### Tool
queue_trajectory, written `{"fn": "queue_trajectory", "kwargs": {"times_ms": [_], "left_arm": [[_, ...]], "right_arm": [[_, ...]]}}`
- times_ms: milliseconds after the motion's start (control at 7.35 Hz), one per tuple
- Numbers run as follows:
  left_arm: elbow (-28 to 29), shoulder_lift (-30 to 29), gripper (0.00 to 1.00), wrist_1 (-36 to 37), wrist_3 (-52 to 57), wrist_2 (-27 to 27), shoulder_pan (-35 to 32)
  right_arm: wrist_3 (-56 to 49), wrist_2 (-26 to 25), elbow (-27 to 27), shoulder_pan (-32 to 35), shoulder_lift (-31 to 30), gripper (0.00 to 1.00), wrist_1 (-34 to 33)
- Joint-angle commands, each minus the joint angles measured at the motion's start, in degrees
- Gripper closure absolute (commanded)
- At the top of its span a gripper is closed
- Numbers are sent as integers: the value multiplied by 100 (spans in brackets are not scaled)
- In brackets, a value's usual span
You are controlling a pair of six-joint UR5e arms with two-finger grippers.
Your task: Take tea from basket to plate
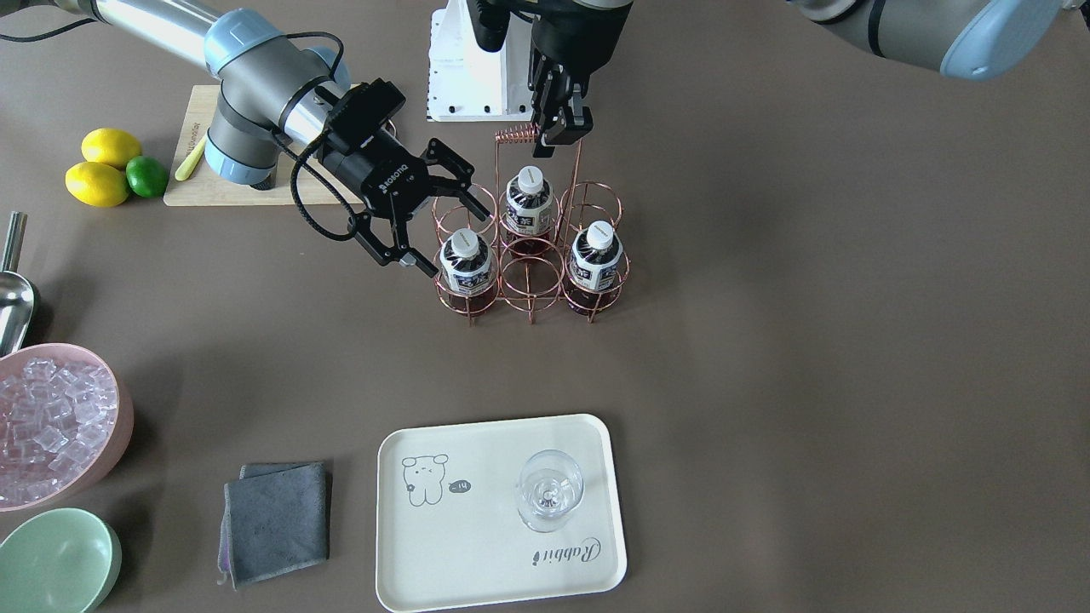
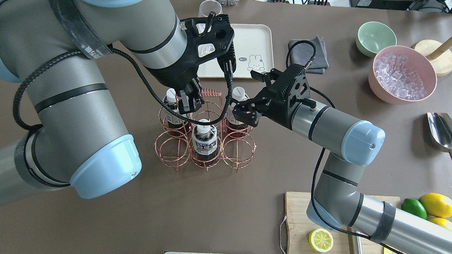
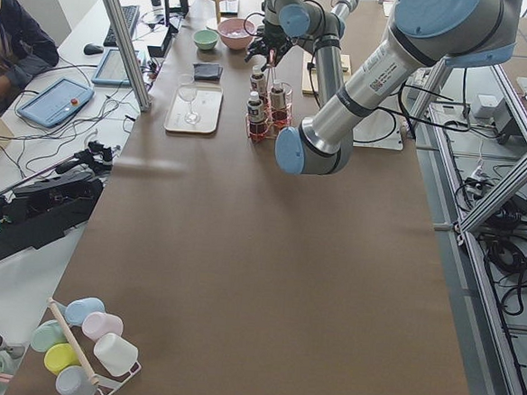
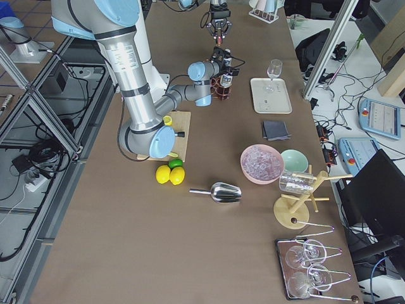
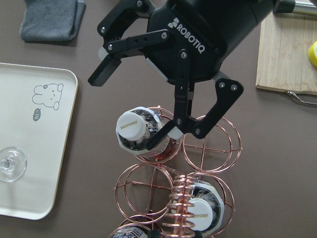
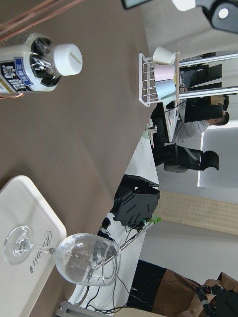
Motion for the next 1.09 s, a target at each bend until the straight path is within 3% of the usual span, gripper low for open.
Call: {"fn": "queue_trajectory", "kwargs": {"times_ms": [0,136,272,408,544,953], "left_arm": [[0,-2,100,0,0,0,0],[0,-2,100,0,0,0,0],[0,-2,100,0,0,0,0],[-9,-10,100,0,0,0,0],[-9,-2,100,0,0,0,0],[-44,7,100,9,0,-18,-9]], "right_arm": [[51,-8,-157,-26,99,1,-11],[51,-8,-166,-35,99,8,-2],[51,-8,-193,-43,99,28,-2],[51,-25,-210,-70,90,86,7],[42,-51,-228,-87,73,100,24],[225,-25,-97,-70,82,100,-36]]}}
